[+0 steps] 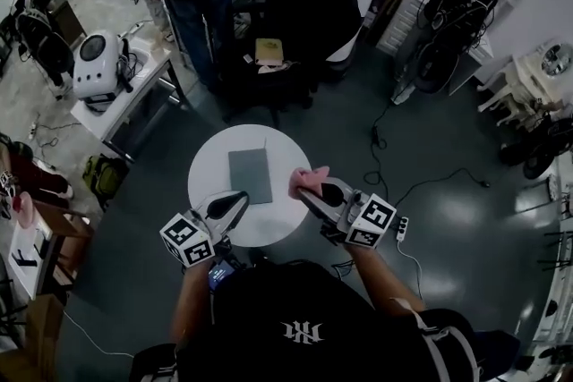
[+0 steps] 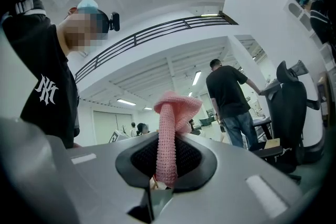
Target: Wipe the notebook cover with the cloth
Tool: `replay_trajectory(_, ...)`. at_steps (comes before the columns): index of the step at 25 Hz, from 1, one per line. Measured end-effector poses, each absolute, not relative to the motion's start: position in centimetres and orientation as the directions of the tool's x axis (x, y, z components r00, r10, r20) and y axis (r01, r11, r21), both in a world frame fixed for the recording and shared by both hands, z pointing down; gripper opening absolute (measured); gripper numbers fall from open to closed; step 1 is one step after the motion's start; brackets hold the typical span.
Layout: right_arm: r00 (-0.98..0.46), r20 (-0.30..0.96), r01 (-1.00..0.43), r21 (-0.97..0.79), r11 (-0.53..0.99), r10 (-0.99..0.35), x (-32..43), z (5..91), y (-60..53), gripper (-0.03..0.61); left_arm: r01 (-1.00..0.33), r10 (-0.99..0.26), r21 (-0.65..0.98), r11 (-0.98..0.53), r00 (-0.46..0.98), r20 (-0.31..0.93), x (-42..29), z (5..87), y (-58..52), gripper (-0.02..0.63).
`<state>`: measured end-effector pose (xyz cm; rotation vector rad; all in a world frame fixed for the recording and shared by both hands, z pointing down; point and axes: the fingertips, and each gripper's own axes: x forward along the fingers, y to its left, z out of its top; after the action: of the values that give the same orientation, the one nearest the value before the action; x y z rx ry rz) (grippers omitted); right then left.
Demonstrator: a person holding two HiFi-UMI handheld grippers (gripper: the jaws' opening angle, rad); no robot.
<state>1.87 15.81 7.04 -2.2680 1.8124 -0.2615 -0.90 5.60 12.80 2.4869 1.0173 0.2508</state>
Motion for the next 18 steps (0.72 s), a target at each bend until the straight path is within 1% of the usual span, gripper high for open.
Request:
replay_trajectory(6, 0.155, 0.032, -0.933, -0.324, -0.157, -0.987, 5.4, 9.1, 14.5, 0.031, 0.547, 0.643, 0.508, -0.665, 0.766, 0.016, 1.6, 14.4, 4.6, 0.003)
replay_trajectory(10, 0.093, 0.022, -0.939, -0.331, -0.095, -0.995, 8.7, 11.8, 15.3, 0.031, 0.476, 0.589, 0.528, -0.704, 0.806, 0.059, 3.1, 17.6, 5.9, 0.003)
replay_trajectory(15, -0.036, 0.008, -0.943, -0.332, 0.032, -0.999, 16.0, 14.8, 14.6, 0.031, 0.318, 0.441, 0.528, -0.787, 0.889, 0.122, 6.6, 20.6, 5.1, 0.003)
replay_trajectory(18, -0.126, -0.001, -0.928, -0.352, 0.118, -0.992, 19.4, 15.5, 13.3, 0.031, 0.2, 0.317, 0.527, -0.826, 0.938, 0.141, 7.9, 20.9, 3.6, 0.003)
